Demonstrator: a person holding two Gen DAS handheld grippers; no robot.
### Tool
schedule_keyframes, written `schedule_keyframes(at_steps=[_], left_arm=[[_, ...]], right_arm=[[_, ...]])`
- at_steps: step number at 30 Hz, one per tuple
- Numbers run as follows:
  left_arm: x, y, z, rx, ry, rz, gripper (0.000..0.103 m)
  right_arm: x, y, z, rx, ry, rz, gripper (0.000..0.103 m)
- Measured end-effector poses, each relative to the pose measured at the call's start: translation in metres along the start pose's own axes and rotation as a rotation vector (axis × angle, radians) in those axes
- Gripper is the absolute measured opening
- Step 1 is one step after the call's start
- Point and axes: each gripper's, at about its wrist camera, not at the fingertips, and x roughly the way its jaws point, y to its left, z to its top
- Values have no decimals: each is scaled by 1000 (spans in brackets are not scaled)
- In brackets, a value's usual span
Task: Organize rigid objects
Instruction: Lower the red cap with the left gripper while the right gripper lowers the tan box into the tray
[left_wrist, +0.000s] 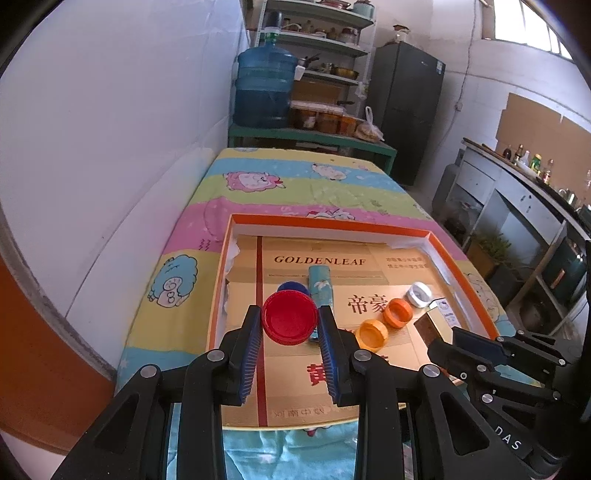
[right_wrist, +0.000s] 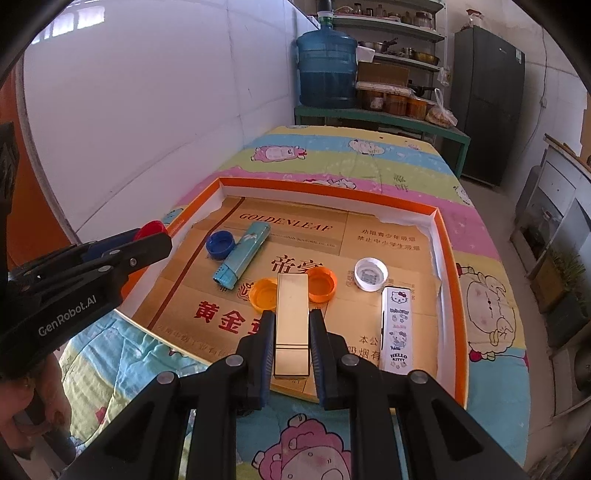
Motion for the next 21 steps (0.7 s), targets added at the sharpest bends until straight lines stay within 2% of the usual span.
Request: schedule_keyframes(at_steps=[15,21], left_arm=[[24,16,-5,-43,48,12,31],[38,20,-9,-51,90,18,31]], right_arm=[[14,-9,3,23,16,-7,19],[22,-13,0,35,33,8,19]])
